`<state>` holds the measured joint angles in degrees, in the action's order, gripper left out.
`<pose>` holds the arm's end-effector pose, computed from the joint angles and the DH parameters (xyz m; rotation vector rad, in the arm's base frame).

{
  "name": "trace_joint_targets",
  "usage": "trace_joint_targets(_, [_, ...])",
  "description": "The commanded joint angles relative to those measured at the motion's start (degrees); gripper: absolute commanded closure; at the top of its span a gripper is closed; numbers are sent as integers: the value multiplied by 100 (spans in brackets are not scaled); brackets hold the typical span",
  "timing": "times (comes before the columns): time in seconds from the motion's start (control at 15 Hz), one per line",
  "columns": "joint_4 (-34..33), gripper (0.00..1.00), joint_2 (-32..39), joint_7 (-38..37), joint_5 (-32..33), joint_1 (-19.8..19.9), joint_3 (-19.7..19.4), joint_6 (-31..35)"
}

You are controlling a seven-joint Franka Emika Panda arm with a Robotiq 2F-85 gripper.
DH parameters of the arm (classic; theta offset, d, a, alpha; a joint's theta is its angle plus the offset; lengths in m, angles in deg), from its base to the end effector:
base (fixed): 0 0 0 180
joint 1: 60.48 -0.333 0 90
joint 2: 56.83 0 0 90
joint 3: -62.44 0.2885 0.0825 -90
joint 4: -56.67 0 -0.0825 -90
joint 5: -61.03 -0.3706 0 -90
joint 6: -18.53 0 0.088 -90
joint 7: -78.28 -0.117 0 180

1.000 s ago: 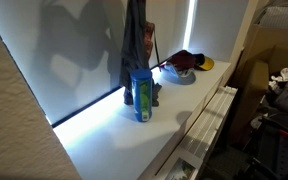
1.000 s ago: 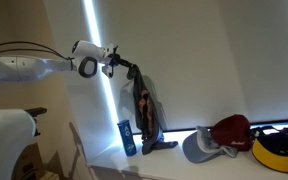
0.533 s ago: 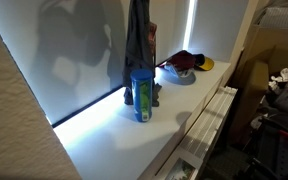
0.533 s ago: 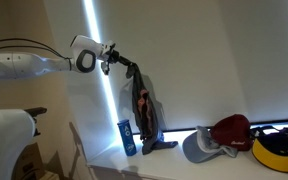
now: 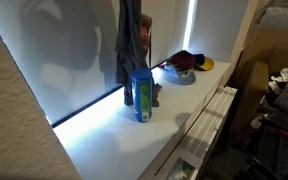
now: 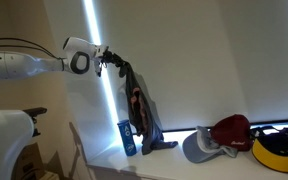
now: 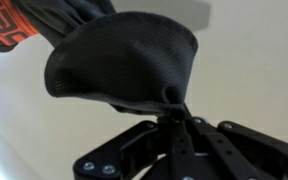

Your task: Pick up the grey cloth and put it on top of the blue container.

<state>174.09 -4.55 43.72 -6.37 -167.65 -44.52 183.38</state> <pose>0.5207 0.1436 0.5947 -1.9176 1.1782 -1.4941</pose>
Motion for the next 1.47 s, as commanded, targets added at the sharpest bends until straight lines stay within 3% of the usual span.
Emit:
trace_joint_targets(0.0, [195, 100, -36, -388, -257, -725, -345, 293])
trace_joint_targets(0.33, [475, 100, 74, -513, -709, -1609, -621, 808])
trace_joint_targets(0.6, [901, 100, -100, 104, -1244, -2318, -887, 1299])
trace_joint_targets(0.67, [610, 100, -388, 258, -1344, -1949, -508, 1505])
trace_joint_targets(1.0, [1026, 100, -773, 1170, -1482, -2210, -583, 1530])
trace_joint_targets(1.13, [1112, 100, -815, 1346, -1460, -2116, -549, 1458])
trace_joint_targets(1.2, [1115, 73, -897, 1479, -1491, -2124, -567, 1490])
trace_joint_targets(1.27, [1149, 71, -977, 1613, -1544, -2188, -594, 1521])
trace_joint_targets(1.33, [1147, 94, -1072, 1810, -1641, -2283, -654, 1590])
trace_joint_targets(1.4, [1212, 95, -1098, 1919, -1694, -2338, -710, 1572])
